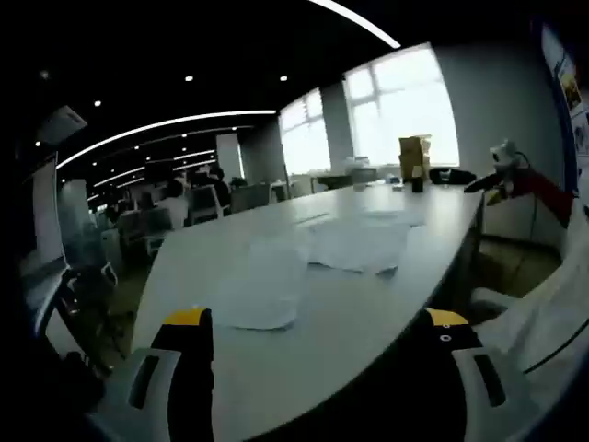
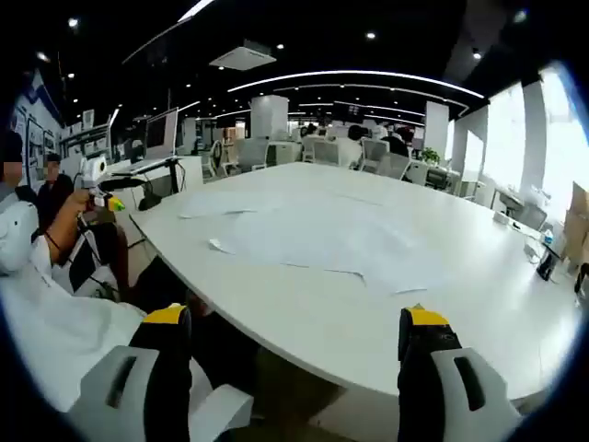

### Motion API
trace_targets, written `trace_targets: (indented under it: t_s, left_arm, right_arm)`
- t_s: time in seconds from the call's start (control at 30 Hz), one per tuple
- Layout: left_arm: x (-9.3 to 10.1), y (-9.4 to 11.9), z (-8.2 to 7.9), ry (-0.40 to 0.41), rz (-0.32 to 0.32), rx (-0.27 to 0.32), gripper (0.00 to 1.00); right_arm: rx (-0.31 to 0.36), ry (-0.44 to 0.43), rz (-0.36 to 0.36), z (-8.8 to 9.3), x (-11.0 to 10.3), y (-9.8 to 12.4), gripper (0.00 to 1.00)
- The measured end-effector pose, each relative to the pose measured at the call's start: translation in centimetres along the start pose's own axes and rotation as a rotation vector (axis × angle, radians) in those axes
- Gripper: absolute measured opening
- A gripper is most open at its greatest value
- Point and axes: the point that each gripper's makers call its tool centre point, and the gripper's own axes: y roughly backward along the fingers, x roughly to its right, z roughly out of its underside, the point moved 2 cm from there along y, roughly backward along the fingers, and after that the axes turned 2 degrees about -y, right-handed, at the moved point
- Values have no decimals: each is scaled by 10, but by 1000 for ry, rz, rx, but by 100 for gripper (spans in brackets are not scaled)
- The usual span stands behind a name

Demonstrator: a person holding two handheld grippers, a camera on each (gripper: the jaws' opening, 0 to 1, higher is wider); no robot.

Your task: Organize the stack of printing papers by aligning and flattening the scattered papers on the table

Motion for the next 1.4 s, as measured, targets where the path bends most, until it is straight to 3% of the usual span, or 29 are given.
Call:
trace_targets:
  t_s: [0.3, 0.83, 1.17, 1.4]
  left_arm:
    - [-3, -3, 1, 6, -2, -1, 95]
    - [-2, -13, 2, 28, 13, 5, 95]
    - [-7, -32, 4, 48, 26, 14, 95]
    - [-14, -54, 11, 75, 37, 9, 95]
  right_arm:
    - [-14, 3, -7, 1, -5, -12, 88]
    - [5, 19, -5, -18, 22, -22, 88]
    - [3, 21, -3, -28, 43, -38, 88]
    - [-8, 23, 1, -37, 52, -63, 87]
